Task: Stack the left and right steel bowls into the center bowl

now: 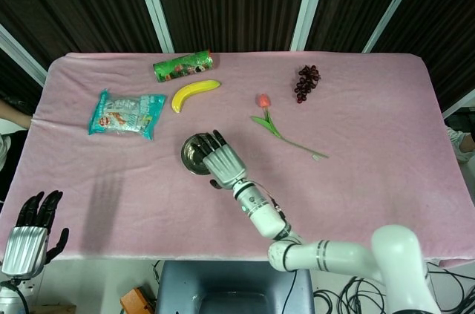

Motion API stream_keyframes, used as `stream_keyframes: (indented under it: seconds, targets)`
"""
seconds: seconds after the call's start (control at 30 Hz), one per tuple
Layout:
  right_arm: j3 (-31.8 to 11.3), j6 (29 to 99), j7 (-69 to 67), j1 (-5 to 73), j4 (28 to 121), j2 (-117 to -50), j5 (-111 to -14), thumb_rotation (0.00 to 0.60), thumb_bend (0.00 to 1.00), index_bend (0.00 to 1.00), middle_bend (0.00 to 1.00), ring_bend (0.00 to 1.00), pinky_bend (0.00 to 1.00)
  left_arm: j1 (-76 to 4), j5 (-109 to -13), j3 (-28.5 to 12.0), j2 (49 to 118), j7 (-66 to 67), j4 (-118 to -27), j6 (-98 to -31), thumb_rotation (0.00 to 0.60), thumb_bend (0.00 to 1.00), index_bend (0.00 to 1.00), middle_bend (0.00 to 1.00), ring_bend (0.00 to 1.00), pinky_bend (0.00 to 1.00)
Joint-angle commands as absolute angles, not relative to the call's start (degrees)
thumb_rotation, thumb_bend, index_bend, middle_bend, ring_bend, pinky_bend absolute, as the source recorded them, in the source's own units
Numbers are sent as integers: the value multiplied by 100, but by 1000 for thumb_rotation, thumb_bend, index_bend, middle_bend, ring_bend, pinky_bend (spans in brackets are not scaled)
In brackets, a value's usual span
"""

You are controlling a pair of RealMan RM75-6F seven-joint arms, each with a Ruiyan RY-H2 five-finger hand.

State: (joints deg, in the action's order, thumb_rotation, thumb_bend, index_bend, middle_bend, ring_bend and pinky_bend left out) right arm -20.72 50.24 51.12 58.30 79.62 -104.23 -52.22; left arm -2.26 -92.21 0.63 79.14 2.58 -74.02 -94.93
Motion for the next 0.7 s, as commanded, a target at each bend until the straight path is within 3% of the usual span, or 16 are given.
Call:
stream_keyframes:
  seconds: [0.03,0.2,0.33,0.43,0.5,0.7]
  targets:
    - [-1234,5845,4865,4627,10086,-8439,-5841,600,341,0,0,0,0,-203,-9292,86,7866,328,-7468,-9546,600,417,0,93,40,112]
    - [320,7593,4103,2788,11163,-6796,-7391,600,341,0,0,0,0,-118,-9309,158,7714,622,-7730,-9543,600,417,0,93,41,112]
    - [676,8072,3658,2322,10947,-6644,-7877,600,341,0,0,0,0,-87,-9256,191,7648,783,-7890,-9469,600,417,0,93,41,112]
    - [1218,9133,2481,1240,10043,-6589,-8259,600,341,0,0,0,0,-54,-9284,310,7536,1014,-8172,-9348,600,418,0,93,40,112]
    - [1207,9659,1302,826,9211,-6823,-8586,600,341,0,0,0,0,-55,-9309,324,7507,1129,-8256,-9318,600,418,0,93,41,112]
    - [1056,9517,683,710,8698,-6857,-8730,600,342,0,0,0,0,-40,-9401,263,7483,1073,-8278,-9437,600,417,0,93,40,112]
